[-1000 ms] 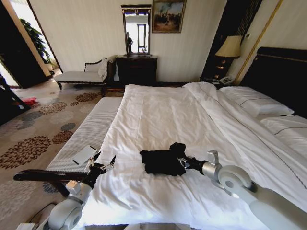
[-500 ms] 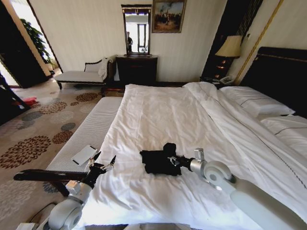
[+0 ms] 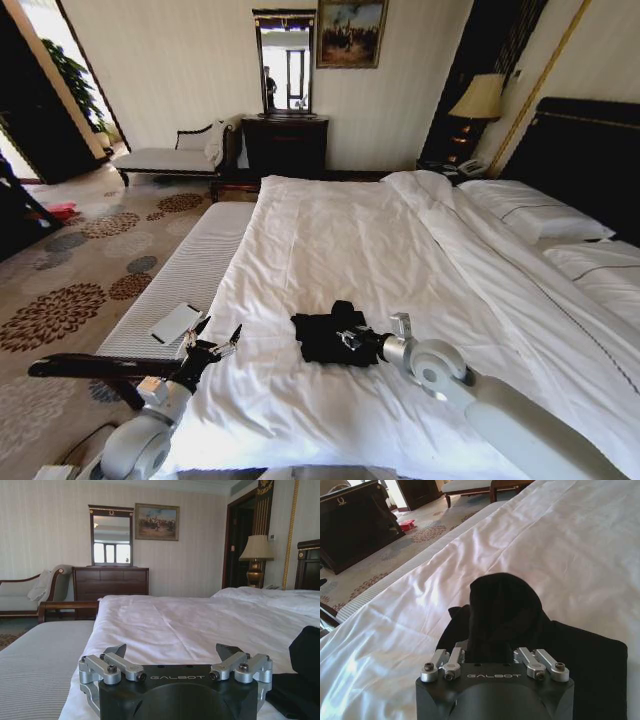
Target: Fold the clothes on the bed.
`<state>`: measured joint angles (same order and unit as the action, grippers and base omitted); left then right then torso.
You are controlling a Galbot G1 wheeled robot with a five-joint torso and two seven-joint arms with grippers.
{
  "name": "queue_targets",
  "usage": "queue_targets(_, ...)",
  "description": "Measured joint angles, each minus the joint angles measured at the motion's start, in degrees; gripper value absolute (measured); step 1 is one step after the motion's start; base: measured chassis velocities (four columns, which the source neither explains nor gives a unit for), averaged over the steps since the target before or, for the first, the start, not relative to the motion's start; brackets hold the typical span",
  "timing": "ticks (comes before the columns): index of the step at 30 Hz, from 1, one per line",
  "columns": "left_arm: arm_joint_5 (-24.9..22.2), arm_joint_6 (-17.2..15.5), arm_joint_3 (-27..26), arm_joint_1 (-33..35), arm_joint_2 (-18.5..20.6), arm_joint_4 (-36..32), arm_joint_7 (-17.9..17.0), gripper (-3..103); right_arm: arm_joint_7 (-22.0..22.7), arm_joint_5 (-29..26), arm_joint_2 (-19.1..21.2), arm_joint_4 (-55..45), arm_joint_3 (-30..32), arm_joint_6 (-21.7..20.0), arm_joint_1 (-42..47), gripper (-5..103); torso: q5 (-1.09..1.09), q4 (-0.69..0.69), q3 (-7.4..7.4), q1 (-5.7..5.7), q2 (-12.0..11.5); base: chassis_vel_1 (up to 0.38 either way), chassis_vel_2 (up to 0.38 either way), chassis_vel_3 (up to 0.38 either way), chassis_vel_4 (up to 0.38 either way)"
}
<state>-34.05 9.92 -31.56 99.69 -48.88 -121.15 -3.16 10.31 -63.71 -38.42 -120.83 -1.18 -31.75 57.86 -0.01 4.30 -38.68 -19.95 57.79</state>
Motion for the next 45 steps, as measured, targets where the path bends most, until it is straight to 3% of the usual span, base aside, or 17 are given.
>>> queue_targets(1, 0.0, 0.0, 0.0, 0.0, 0.0, 0.0, 0.0, 100, 0.0, 0.5, -0.1, -0.4, -0.4, -0.2, -0.2, 44, 0.00, 0.00, 0.00, 0.00, 0.0, 0.000, 0.000, 0.000, 0.000)
queue_targets(3, 0.0, 0.0, 0.0, 0.0, 0.0, 0.0, 0.0, 100, 0.0, 0.8, -0.2, -0.6, -0.5, -0.3, -0.3, 44, 0.00, 0.01, 0.00, 0.00, 0.0, 0.000, 0.000, 0.000, 0.000)
queue_targets(7, 0.0, 0.0, 0.0, 0.0, 0.0, 0.0, 0.0, 100, 0.0, 1.1, -1.0, -2.2, -0.4, -0.2, -0.4, 65, 0.01, 0.00, 0.00, 0.00, 0.0, 0.000, 0.000, 0.000, 0.000)
queue_targets(8, 0.0, 0.0, 0.0, 0.0, 0.0, 0.0, 0.0, 100, 0.0, 1.1, -1.0, -2.2, -0.4, -0.2, -0.4, 65, 0.01, 0.00, 0.00, 0.00, 0.0, 0.000, 0.000, 0.000, 0.000)
queue_targets(9, 0.0, 0.0, 0.0, 0.0, 0.0, 0.0, 0.0, 100, -0.2, 0.7, -1.2, -2.6, 0.4, 0.1, -0.1, 65, 0.01, 0.00, 0.00, 0.00, 0.0, 0.000, 0.000, 0.000, 0.000)
queue_targets(13, 0.0, 0.0, 0.0, 0.0, 0.0, 0.0, 0.0, 100, -1.3, -2.4, -1.1, -5.4, 7.0, 2.0, 3.6, 87, 0.01, 0.01, 0.00, 0.00, 0.0, 0.000, 0.000, 0.000, 0.000)
queue_targets(16, 0.0, 0.0, 0.0, 0.0, 0.0, 0.0, 0.0, 100, -1.6, -3.4, -0.7, -6.7, 11.2, 3.1, 6.5, 92, 0.01, 0.02, 0.00, 0.00, 0.0, 0.000, 0.000, 0.000, 0.000)
queue_targets(18, 0.0, 0.0, 0.0, 0.0, 0.0, 0.0, 0.0, 100, -1.9, 0.1, -0.5, -6.2, 13.9, 4.7, 9.6, 99, 0.00, 0.02, 0.01, 0.00, 0.0, 0.000, 0.000, 0.000, 0.000)
queue_targets(19, 0.0, 0.0, 0.0, 0.0, 0.0, 0.0, 0.0, 100, -1.9, 0.1, -0.5, -6.2, 13.9, 4.7, 9.6, 99, 0.00, 0.02, 0.01, 0.00, 0.0, 0.000, 0.000, 0.000, 0.000)
queue_targets(24, 0.0, 0.0, 0.0, 0.0, 0.0, 0.0, 0.0, 100, -1.8, 12.5, -3.9, 1.0, 11.7, 9.9, 10.4, 100, 0.02, 0.02, 0.00, 0.00, 0.0, 0.000, 0.000, 0.000, 0.000)
queue_targets(25, 0.0, 0.0, 0.0, 0.0, 0.0, 0.0, 0.0, 100, -1.8, 12.5, -3.9, 1.0, 11.7, 9.9, 10.4, 100, 0.02, 0.02, 0.00, 0.00, 0.0, 0.000, 0.000, 0.000, 0.000)
queue_targets(27, 0.0, 0.0, 0.0, 0.0, 0.0, 0.0, 0.0, 100, -1.6, 18.6, -5.8, 3.9, 9.6, 11.7, 9.0, 100, 0.02, 0.00, 0.01, 0.00, 0.0, 0.000, 0.000, 0.000, 0.000)
queue_targets(30, 0.0, 0.0, 0.0, 0.0, 0.0, 0.0, 0.0, 100, -3.1, 33.1, -8.4, 9.4, 5.8, 16.8, 7.0, 100, 0.02, -0.01, 0.00, 0.00, 0.0, 0.000, 0.000, 0.000, 0.000)
queue_targets(33, 0.0, 0.0, 0.0, 0.0, 0.0, 0.0, 0.0, 100, -4.0, 38.1, -9.1, 11.1, 3.9, 19.0, 6.6, 100, 0.00, 0.00, 0.00, 0.00, 0.0, 0.000, 0.000, 0.000, 0.000)
queue_targets(38, 0.0, 0.0, 0.0, 0.0, 0.0, 0.0, 0.0, 100, -5.7, 43.3, -10.8, 12.6, 0.2, 20.8, 5.3, 100, 0.00, 0.01, 0.00, 0.00, 0.0, 0.000, 0.000, 0.000, 0.000)
queue_targets(45, 0.0, 0.0, 0.0, 0.0, 0.0, 0.0, 0.0, 100, -6.2, 44.5, -14.1, 14.1, -5.7, 21.3, 2.9, 100, 0.00, 0.01, 0.00, 0.00, 0.0, 0.000, 0.000, 0.000, 0.000)
